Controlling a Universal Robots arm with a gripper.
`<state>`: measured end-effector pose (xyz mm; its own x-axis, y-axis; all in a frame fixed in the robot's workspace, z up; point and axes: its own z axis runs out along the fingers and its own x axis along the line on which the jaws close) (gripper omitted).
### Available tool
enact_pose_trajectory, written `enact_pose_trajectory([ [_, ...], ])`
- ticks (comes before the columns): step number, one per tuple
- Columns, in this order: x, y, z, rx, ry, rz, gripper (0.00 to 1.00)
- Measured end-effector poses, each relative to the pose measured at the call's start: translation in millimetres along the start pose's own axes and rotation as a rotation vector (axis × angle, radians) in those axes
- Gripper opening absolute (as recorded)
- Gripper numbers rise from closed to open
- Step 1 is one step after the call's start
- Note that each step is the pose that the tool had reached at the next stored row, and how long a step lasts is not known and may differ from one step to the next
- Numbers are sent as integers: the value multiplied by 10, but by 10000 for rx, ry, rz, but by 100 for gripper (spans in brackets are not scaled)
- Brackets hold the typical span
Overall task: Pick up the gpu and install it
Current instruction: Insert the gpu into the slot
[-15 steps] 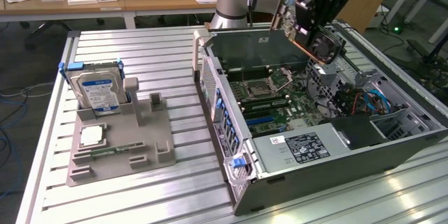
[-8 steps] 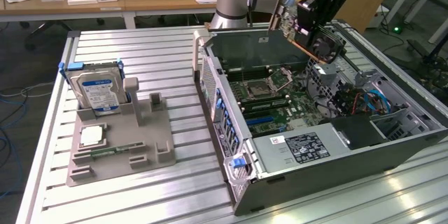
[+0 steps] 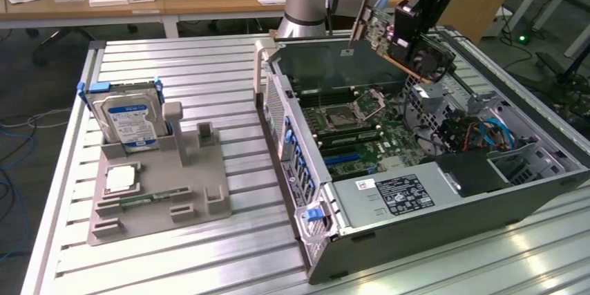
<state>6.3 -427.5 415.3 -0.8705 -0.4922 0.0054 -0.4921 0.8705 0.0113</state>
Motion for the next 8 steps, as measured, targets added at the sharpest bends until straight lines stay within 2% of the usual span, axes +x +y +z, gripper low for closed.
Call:
enact_pose_trajectory([
  [8,0,0,0,5,12,-1028,28],
])
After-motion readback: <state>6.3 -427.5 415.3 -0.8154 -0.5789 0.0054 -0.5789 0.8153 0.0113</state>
